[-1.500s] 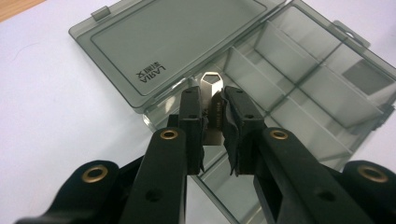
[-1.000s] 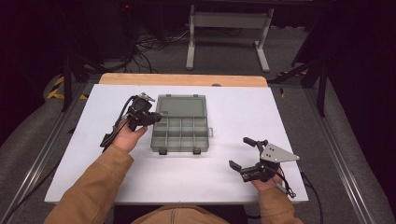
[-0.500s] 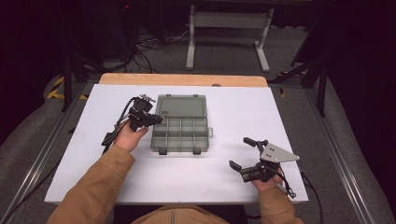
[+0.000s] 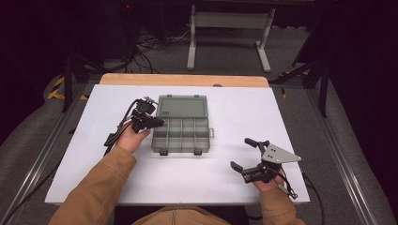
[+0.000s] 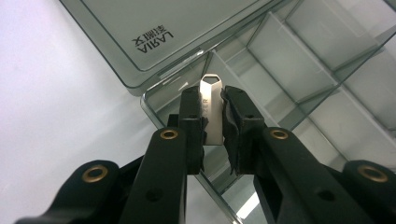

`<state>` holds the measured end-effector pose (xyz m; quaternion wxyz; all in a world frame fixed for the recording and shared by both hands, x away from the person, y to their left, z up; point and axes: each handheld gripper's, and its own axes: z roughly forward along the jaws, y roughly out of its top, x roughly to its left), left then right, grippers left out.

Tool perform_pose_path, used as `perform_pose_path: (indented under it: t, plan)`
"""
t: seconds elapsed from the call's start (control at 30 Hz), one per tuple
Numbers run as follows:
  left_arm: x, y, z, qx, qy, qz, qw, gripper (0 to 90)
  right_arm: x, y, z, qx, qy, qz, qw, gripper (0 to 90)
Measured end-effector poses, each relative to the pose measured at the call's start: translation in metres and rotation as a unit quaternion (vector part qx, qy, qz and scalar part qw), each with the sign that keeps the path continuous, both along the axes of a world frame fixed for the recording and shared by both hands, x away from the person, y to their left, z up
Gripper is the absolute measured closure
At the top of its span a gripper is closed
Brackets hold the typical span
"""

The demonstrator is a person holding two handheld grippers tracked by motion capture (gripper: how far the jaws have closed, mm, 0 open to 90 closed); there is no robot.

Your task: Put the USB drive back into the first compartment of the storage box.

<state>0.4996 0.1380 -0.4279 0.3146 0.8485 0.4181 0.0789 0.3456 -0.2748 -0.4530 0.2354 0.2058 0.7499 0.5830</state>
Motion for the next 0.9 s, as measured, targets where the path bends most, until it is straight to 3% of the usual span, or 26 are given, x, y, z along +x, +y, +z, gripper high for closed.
perform_pose_path:
  t: [0.33, 0.9]
  plan:
    - [0.0013, -0.0023, -0.0045, 0.008, 0.018, -0.002, 0.9998, 78.5, 0.0, 0.0, -0.0001, 0.0, -0.001, 0.001, 1.0, 2.3]
    - [0.0015, -0.0047, -0.0057, 0.013, 0.019, -0.013, 0.9997, 78.5, 0.0003, -0.0002, -0.0001, 0.001, 0.0, 0.0, 1.0, 2.3]
